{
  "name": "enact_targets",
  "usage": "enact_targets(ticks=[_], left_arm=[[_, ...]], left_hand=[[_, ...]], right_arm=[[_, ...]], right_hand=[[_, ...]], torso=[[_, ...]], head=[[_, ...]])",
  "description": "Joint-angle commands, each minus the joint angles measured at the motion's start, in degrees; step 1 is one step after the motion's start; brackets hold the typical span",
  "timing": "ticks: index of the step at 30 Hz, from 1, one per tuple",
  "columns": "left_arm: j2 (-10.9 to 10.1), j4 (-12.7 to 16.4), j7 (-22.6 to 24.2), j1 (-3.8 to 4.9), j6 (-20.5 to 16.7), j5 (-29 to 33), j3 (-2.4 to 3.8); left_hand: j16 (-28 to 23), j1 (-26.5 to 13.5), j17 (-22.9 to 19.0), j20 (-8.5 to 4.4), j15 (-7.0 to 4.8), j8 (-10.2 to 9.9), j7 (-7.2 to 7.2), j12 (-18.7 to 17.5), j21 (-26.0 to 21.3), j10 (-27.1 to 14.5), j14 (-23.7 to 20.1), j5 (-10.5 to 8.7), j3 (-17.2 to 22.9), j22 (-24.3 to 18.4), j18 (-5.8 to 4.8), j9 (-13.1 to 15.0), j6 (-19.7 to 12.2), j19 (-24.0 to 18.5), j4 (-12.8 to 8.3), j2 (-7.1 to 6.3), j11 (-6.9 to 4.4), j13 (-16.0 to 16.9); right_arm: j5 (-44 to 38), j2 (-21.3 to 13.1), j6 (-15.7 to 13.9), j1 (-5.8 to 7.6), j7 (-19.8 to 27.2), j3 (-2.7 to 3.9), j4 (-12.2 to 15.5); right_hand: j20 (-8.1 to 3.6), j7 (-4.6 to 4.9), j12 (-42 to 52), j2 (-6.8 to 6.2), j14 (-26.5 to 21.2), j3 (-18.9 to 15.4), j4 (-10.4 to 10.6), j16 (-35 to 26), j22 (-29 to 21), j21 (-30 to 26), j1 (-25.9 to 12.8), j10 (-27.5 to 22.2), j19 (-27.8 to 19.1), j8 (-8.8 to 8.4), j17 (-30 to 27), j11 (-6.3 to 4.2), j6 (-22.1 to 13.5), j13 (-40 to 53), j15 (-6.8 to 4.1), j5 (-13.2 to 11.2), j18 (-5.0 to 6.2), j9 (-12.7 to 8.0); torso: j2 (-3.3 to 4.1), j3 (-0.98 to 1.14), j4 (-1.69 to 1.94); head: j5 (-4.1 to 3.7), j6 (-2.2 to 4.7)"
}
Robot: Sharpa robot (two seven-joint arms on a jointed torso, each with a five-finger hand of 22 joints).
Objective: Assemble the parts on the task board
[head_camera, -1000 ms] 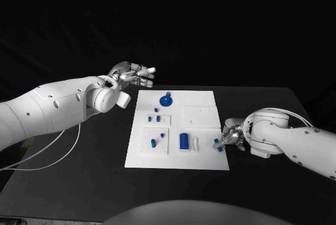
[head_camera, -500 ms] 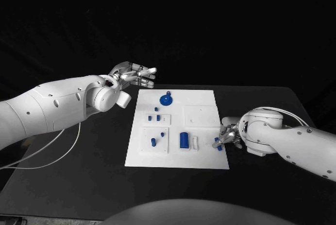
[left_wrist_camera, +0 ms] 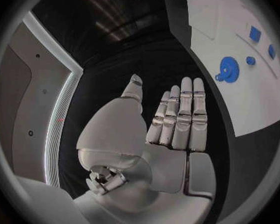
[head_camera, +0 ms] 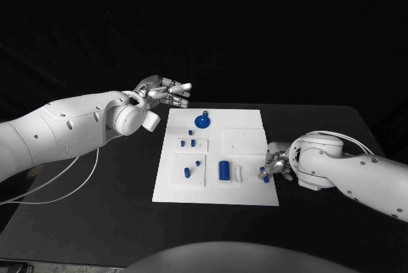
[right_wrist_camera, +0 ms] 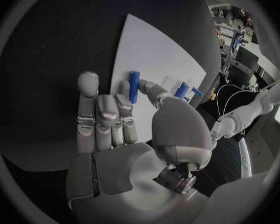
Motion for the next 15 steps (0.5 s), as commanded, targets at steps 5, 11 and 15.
enact_targets(ticks=[5,11,15], left_arm=[[0.07,0.12,-0.19,-0.01,1.53,-0.47,0.02],[0.14,0.06,-0.39,-0.01,1.78,-0.59,0.0],[0.21,0.03,-0.49,-0.01,1.91,-0.66,0.0]], left_hand=[[-0.2,-0.04,-0.09,0.25,0.18,-0.02,0.35,-0.21,-0.25,-0.45,-0.23,-0.35,-0.02,-0.08,-0.81,0.06,-0.14,0.06,0.27,-0.28,0.13,0.08],[-0.2,0.03,-0.08,0.26,0.19,-0.02,0.33,-0.22,-0.25,-0.54,-0.26,-0.35,-0.06,-0.08,-0.8,0.07,0.02,0.05,0.12,-0.1,0.15,0.08],[-0.2,0.03,-0.08,0.26,0.19,-0.02,0.33,-0.22,-0.25,-0.54,-0.26,-0.35,-0.06,-0.08,-0.8,0.07,0.02,0.05,0.12,-0.1,0.15,0.08]], right_arm=[[5.15,0.03,0.41,-2.08,0.06,-1.57,-0.29],[9.22,-0.48,-0.6,-2.09,0.44,-1.57,0.35],[11.54,-0.82,-1.45,-2.06,0.57,-1.52,0.96]], right_hand=[[0.33,3.73,0.34,2.89,-0.15,14.27,-12.0,0.11,1.59,0.79,0.43,0.06,1.68,-2.54,0.29,-0.12,-5.14,-0.14,0.17,1.24,0.76,-33.71],[0.34,3.6,0.43,2.82,-0.06,10.34,-11.36,0.12,1.66,0.26,0.11,0.17,1.91,-2.49,0.3,-0.24,-4.76,-0.22,0.14,2.1,0.66,-34.93],[0.31,3.5,0.55,2.73,-0.02,7.47,-11.0,0.15,1.5,-0.09,0.25,0.22,2.09,-2.5,0.33,-0.25,-4.7,-0.19,0.12,2.24,0.57,-35.36]], torso=[[0.05,0.02,0.02],[0.0,-0.01,-0.05],[0.01,-0.02,-0.03]], head=[[0.21,-0.05],[0.29,-0.05],[0.29,-0.06]])
